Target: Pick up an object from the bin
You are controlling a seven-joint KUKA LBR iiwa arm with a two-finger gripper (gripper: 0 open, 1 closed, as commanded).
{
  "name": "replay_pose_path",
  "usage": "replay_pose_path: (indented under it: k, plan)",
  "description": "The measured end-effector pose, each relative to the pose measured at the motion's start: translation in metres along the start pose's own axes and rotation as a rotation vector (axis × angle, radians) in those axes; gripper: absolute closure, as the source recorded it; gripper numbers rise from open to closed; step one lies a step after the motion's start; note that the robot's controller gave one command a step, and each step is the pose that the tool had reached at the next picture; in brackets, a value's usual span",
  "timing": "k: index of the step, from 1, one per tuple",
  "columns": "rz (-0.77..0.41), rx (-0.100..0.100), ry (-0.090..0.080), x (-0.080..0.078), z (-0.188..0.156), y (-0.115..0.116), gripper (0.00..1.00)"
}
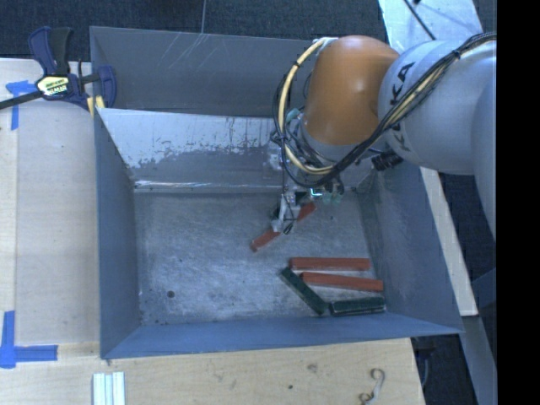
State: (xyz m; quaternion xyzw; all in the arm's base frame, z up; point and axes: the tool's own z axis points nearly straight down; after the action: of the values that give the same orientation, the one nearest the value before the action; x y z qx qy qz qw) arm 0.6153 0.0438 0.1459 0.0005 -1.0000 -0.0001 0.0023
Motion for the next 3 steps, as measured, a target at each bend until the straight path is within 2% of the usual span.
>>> replay_pose_path:
  k: [1, 2, 3]
  plan:
    - [-0.327, 0.001, -0.004, 0.002, 0.077, -0.022, 0.0]
    - [-0.462, 0.002, -0.012, 0.009, 0.044, -0.029, 0.0]
    - [-0.585, 0.002, -0.012, 0.006, 0.039, -0.033, 0.0]
